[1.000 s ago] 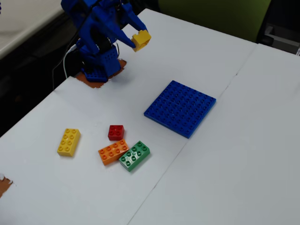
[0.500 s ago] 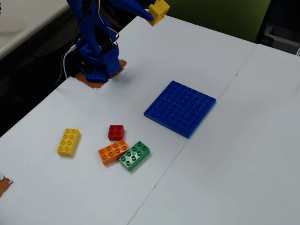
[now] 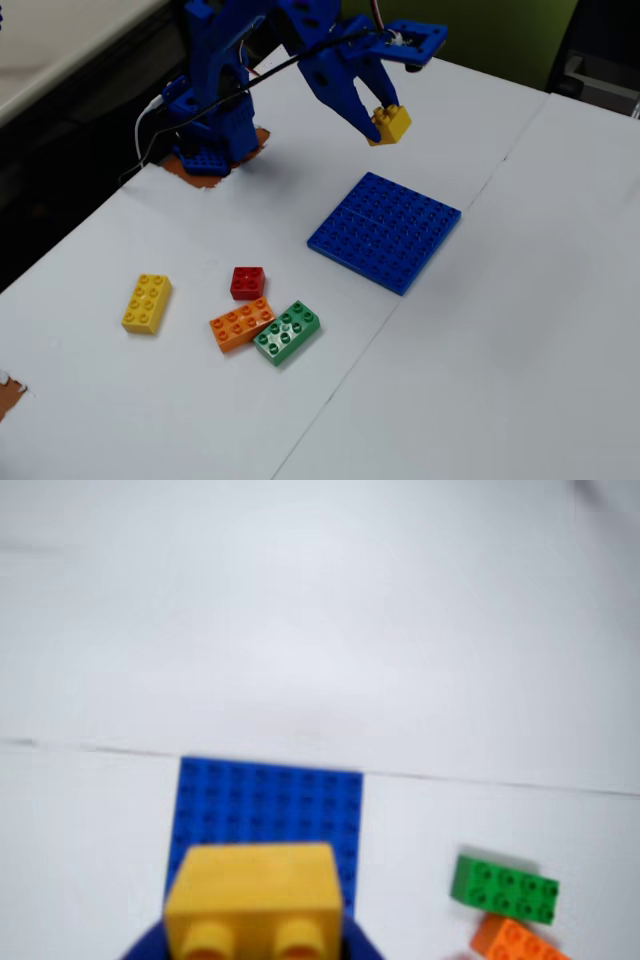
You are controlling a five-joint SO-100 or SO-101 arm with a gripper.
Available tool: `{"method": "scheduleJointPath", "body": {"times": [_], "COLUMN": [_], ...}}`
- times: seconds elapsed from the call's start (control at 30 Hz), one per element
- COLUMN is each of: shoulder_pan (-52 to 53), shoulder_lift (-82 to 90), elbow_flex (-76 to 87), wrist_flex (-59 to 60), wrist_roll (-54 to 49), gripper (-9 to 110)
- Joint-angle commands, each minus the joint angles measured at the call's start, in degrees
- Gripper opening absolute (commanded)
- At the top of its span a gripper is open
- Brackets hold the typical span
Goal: Pick up the 2x2 yellow block and go up the 8x8 blue block.
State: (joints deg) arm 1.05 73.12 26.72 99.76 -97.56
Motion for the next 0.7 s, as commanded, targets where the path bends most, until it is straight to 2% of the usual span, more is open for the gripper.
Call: {"method": "scheduleJointPath", "body": {"times": [0.0,0.3,0.67], "shoulder_pan": [-0.79,-3.25,-2.55], "shoulder_lift": [-1.85,-8.88,-4.13], "elbow_flex": [-2.46,1.05,13.71], "wrist_flex": [0.18,0.53,0.53], "wrist_roll": [0.18,-0.62,-3.08], "gripper": [6,6,6]}}
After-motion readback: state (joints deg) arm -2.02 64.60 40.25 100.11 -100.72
